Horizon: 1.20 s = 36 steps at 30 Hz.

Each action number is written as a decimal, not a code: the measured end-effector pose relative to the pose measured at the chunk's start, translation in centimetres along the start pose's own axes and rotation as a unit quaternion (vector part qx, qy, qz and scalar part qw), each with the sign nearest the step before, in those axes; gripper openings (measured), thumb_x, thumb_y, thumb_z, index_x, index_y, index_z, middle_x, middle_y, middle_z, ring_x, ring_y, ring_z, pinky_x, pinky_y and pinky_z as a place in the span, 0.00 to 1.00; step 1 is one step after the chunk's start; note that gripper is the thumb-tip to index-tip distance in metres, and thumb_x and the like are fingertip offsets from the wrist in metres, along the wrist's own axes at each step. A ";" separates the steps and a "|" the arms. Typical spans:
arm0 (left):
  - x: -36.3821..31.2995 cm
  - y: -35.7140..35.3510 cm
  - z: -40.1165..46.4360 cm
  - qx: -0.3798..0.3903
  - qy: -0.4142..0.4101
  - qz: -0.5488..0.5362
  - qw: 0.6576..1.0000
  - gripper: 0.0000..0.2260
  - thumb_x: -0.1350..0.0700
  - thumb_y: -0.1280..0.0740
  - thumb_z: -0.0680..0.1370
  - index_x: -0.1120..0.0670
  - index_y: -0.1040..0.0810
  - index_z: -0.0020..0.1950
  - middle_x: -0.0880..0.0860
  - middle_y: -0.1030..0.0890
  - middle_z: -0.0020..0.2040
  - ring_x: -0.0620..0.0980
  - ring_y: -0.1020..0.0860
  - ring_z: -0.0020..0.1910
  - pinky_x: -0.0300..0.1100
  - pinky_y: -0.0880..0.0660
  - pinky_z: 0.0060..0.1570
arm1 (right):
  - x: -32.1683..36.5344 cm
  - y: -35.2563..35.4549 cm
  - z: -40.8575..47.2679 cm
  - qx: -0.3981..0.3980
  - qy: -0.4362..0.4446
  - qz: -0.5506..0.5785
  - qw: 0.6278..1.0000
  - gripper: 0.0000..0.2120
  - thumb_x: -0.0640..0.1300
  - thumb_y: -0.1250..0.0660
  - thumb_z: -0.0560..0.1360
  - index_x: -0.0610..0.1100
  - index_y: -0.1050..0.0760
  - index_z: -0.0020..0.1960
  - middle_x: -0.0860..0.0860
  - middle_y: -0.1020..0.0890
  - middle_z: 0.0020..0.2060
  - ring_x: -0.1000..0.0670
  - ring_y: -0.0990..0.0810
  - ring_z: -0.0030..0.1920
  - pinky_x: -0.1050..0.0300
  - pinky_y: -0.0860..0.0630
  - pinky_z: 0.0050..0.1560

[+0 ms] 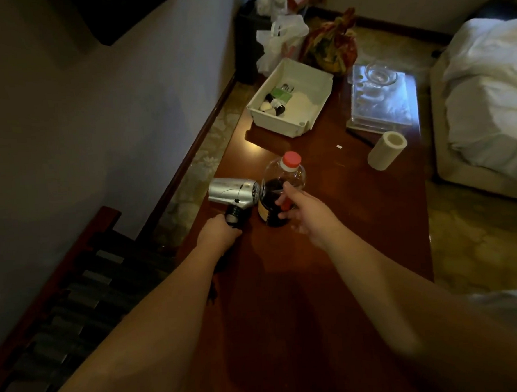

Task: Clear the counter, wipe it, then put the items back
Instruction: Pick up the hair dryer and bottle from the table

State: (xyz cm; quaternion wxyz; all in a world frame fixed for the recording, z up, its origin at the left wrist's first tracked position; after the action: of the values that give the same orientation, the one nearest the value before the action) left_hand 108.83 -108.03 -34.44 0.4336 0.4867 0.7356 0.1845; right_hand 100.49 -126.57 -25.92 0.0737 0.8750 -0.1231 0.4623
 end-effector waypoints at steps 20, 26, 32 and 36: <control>7.0 -3.9 -16.6 0.030 0.096 -0.299 0.949 0.18 0.58 0.27 0.74 0.57 0.25 0.63 0.57 0.19 0.51 0.56 0.21 0.47 0.50 0.24 0.48 | -8.7 2.1 -11.6 0.059 0.016 0.075 0.995 0.10 0.52 0.34 0.76 0.49 0.22 0.54 0.53 0.20 0.42 0.51 0.23 0.43 0.55 0.33 0.43; 9.4 -5.9 -25.5 -0.031 0.085 -0.358 0.929 0.17 0.57 0.28 0.75 0.55 0.25 0.62 0.56 0.20 0.49 0.56 0.20 0.46 0.54 0.21 0.50 | -12.2 2.7 -17.2 0.078 0.020 0.054 0.995 0.13 0.53 0.35 0.77 0.46 0.23 0.57 0.52 0.19 0.42 0.50 0.22 0.46 0.53 0.32 0.52; 11.4 -7.7 -34.7 -0.101 0.073 -0.406 0.905 0.22 0.54 0.27 0.74 0.52 0.26 0.66 0.55 0.19 0.51 0.55 0.19 0.45 0.50 0.21 0.42 | -15.1 2.3 -23.3 0.120 0.021 0.020 0.992 0.13 0.53 0.37 0.78 0.47 0.22 0.57 0.52 0.19 0.43 0.51 0.22 0.44 0.56 0.32 0.46; 13.4 -8.3 -41.1 -0.149 0.071 -0.407 0.898 0.22 0.53 0.28 0.76 0.51 0.28 0.68 0.51 0.19 0.52 0.50 0.19 0.45 0.42 0.24 0.38 | -16.1 1.2 -27.5 0.175 0.032 -0.030 0.984 0.13 0.54 0.38 0.78 0.47 0.20 0.53 0.51 0.19 0.43 0.51 0.22 0.42 0.55 0.32 0.46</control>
State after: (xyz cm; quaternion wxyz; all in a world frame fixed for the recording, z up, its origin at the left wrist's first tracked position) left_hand 68.63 -93.91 -23.51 0.4850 0.0597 0.8622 0.1333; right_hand 69.71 -118.72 -23.76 -0.0624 0.8626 -0.0113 0.5019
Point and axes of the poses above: each hand's wrist, its own z-axis towards the middle knuckle, its own y-axis out of the back of the hand, x = y × z, the point moved 5 cm from there along z, towards the middle knuckle
